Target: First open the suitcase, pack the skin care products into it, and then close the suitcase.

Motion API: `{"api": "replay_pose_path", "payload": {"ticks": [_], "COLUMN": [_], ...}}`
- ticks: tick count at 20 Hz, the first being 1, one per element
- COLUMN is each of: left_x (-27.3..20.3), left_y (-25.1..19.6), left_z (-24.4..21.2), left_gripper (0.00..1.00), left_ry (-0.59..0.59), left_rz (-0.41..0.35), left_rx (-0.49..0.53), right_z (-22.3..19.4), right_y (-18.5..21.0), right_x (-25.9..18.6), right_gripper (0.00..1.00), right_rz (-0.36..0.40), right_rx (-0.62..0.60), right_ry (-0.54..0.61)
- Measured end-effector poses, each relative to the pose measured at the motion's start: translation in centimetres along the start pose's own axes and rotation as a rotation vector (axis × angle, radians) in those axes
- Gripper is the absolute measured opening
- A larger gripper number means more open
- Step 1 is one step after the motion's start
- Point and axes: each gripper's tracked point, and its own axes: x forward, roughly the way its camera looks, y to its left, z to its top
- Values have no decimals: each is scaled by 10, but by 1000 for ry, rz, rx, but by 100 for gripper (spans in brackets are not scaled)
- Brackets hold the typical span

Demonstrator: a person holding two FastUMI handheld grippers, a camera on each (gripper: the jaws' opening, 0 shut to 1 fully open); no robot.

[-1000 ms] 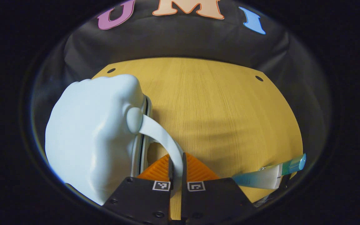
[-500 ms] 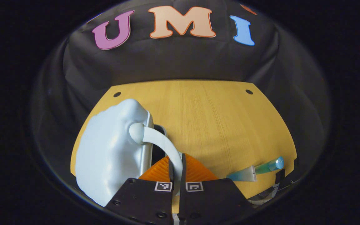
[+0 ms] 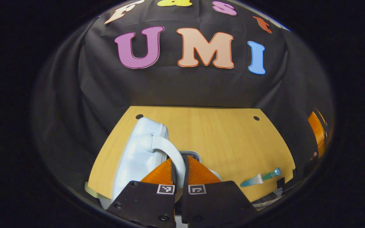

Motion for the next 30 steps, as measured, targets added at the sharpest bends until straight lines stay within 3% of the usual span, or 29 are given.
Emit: {"api": "replay_pose_path", "payload": {"ticks": [9, 15, 23, 26, 30], "left_x": [-12, 0, 28, 46, 62], "left_y": [138, 228, 332, 362, 374], "left_z": [22, 8, -37, -60, -95], "left_gripper": [1, 1, 1, 1, 0], "left_ry": [-107, -105, -47, -12, 60], "left_rz": [97, 159, 225, 268, 263], "left_rx": [23, -4, -163, -162, -217], "right_z": [8, 12, 6, 2, -7], "right_y": [68, 108, 128, 133, 139], "right_x": [17, 24, 35, 39, 42], "right_gripper": [99, 99, 99, 99, 99], "right_rz": [-39, -49, -75, -77, -75], "right_rx": [-1, -24, -59, -67, -77], "right_ry": [-39, -44, -24, -8, 14]}}
